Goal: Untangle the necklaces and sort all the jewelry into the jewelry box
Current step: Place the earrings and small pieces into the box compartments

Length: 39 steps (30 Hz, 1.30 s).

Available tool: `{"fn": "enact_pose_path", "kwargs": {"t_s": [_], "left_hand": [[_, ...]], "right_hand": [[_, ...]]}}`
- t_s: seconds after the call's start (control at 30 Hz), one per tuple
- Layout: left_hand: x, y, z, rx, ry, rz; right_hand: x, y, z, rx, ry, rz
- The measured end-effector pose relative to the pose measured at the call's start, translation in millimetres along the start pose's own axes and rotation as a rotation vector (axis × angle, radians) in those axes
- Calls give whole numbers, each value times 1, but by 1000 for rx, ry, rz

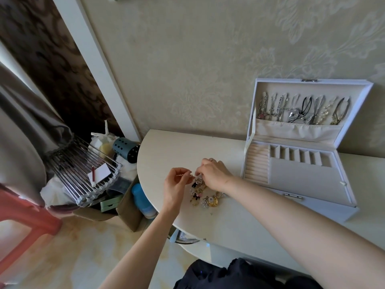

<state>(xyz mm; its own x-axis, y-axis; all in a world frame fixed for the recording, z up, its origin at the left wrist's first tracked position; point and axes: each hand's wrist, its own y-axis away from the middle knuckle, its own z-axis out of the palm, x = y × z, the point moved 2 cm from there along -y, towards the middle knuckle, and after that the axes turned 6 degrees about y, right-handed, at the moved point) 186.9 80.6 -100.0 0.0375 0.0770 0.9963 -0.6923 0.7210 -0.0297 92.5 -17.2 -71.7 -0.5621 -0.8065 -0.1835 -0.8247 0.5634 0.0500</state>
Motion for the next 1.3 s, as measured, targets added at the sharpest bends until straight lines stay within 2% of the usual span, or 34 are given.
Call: {"fn": "enact_pose_path", "kwargs": {"t_s": [0.47,0.73,1.17,1.3], "left_hand": [[1,1,4,22,70,-42],[4,3,8,29,25,-11],[3,4,11,50,0,-33],[2,4,11,71,-15,-34]], "right_hand": [[12,2,-10,-54,-88,108],[15,4,-13,-49,-81,99],[19,3,-15,-150,-183,157],[15,3,-12,-119,-167,152]]}}
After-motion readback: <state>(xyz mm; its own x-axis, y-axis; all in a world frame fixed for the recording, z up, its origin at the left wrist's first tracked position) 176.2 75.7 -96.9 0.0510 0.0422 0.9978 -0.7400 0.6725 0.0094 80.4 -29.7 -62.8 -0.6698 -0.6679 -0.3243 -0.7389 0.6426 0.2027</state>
